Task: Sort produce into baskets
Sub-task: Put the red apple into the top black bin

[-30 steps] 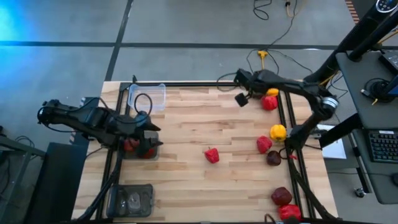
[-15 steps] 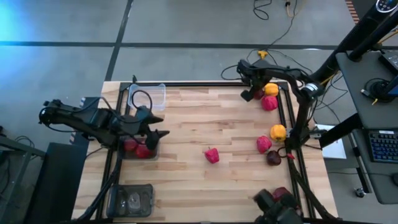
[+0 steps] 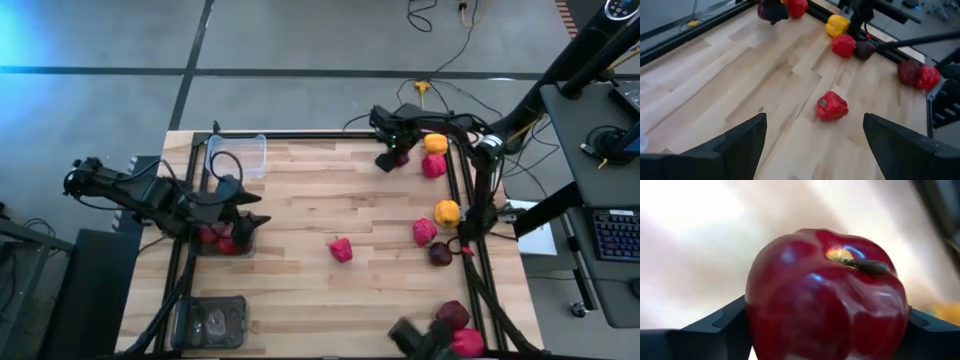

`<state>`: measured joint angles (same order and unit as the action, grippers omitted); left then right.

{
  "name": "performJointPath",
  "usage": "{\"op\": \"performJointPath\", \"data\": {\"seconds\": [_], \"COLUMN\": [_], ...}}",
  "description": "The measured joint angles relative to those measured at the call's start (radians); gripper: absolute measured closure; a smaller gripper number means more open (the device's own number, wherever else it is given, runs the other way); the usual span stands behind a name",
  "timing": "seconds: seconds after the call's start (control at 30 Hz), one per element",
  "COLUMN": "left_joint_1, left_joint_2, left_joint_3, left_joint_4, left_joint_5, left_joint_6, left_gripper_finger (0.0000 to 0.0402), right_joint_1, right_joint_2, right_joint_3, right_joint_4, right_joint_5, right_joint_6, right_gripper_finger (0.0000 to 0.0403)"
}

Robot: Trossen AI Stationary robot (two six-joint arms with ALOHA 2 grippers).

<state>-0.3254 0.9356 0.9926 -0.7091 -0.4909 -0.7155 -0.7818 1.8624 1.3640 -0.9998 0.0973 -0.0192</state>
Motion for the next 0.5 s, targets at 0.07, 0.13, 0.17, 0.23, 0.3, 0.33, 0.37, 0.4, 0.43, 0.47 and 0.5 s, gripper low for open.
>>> {"op": "performJointPath", "data": {"seconds": [0.07,0.13,0.17,0.23,0.3,0.33,0.37,0.4,0.43,0.47,0.5], "left_joint_1": [-0.022,-0.050,-0.063,-0.083,-0.097,-0.103,-0.110,-0.120,-0.128,-0.136,-0.144], "left_joint_2": [-0.006,-0.014,-0.019,-0.030,-0.040,-0.045,-0.051,-0.056,-0.061,-0.067,-0.071], "left_joint_3": [-0.001,-0.006,-0.009,-0.022,-0.048,-0.069,-0.093,-0.120,-0.150,-0.180,-0.209], "left_joint_4": [-0.005,0.000,0.004,0.017,0.031,0.040,0.050,0.068,0.095,0.126,0.159], "left_joint_5": [-0.002,-0.024,-0.035,-0.055,-0.060,-0.060,-0.061,-0.060,-0.055,-0.046,-0.040], "left_joint_6": [0.021,0.069,0.092,0.129,0.139,0.140,0.139,0.139,0.139,0.139,0.137], "left_gripper_finger": [0.0092,0.0095,0.0095,0.0094,0.0092,0.0090,0.0088,0.0085,0.0081,0.0077,0.0072], "right_joint_1": [0.066,0.150,0.199,0.302,0.409,0.464,0.517,0.570,0.625,0.676,0.725], "right_joint_2": [-0.040,-0.081,-0.101,-0.137,-0.160,-0.164,-0.167,-0.167,-0.162,-0.154,-0.145], "right_joint_3": [-0.002,-0.006,-0.007,-0.009,-0.011,-0.011,-0.012,-0.014,-0.014,-0.014,-0.015], "right_joint_4": [0.036,0.092,0.126,0.186,0.242,0.277,0.315,0.352,0.390,0.431,0.472], "right_joint_5": [-0.134,-0.253,-0.281,-0.291,-0.289,-0.284,-0.280,-0.269,-0.238,-0.189,-0.128], "right_joint_6": [-0.041,-0.067,-0.070,-0.080,-0.091,-0.095,-0.097,-0.093,-0.076,-0.058,-0.035], "right_gripper_finger": [0.0102,0.0102,0.0102,0.0102,0.0102,0.0102,0.0102,0.0102,0.0102,0.0102,0.0102]}}
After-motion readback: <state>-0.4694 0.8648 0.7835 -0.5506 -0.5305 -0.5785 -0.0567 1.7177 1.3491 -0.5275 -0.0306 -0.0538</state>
